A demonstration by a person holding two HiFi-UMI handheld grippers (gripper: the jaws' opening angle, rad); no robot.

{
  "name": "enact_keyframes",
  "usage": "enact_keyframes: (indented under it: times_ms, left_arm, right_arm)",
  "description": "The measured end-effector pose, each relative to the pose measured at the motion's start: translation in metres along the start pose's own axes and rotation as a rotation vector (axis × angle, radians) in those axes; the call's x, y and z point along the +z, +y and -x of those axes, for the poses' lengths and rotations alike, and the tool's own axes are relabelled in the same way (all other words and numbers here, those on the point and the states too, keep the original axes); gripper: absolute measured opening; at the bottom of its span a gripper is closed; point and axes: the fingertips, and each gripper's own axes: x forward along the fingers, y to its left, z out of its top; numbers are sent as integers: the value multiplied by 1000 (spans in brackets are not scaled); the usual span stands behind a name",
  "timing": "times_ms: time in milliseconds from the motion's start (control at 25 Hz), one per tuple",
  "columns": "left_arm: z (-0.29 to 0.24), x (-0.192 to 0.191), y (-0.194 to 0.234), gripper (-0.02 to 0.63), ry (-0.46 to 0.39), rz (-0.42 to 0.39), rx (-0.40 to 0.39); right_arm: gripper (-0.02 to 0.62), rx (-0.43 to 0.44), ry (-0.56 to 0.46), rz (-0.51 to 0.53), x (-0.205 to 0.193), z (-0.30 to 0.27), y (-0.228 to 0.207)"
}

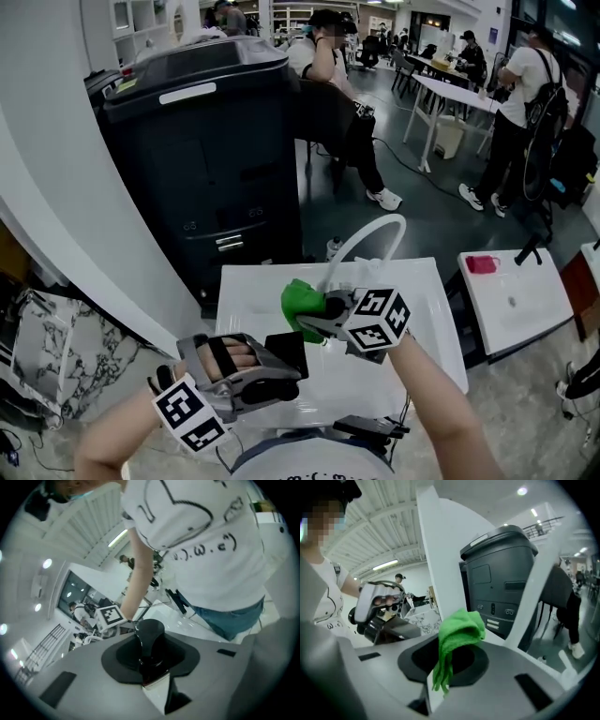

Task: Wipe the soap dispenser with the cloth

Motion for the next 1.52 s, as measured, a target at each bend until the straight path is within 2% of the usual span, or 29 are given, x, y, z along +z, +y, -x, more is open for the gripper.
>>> enact_keyframes:
  times_ms: [80,160,280,400,520,560,680,800,880,1040,1360,1520]
  left_arm:
    - [14,2,22,107,-51,139,70]
    - [26,2,46,107,-101,269,151]
    - [42,-5,80,107,-158,430,247]
    - [50,-15,103,107,-207,560,292]
    - [54,-30,111,107,-244,794,341]
    - [55,-34,114,107,-255,849,357]
    - [59,-47,125,106,-296,941,401]
    - [61,-61,129,106,-300,1041,404]
    - [61,-69,126,106,-276,1079,400]
    - [59,-81,123,106,-234,1101,415]
    - [58,-97,141,106,-255,1150,481]
    - [54,-98,150,106,-251,1148,515]
  right_arm:
    - [44,12,-67,-55,-4,9,-1]
    - [44,12,-93,-59,-14,10,3]
    - [44,-11,-99,38,-26,-1,18]
    - [44,-70,-120,164,-25,-17,32]
    - [44,-119,-197,225,-10,-26,40]
    - [44,-131,-226,241,-5,-28,42]
    - [44,-158,-287,285,9,-30,49]
    - [44,-191,-296,323,10,-31,51]
    - [44,-225,-298,322,7,-30,47]
    - [44,-276,-300,304,2,-18,38]
    - [44,-359,-310,334,5,15,31]
    - [44,-369,-313,306,-1,23,32]
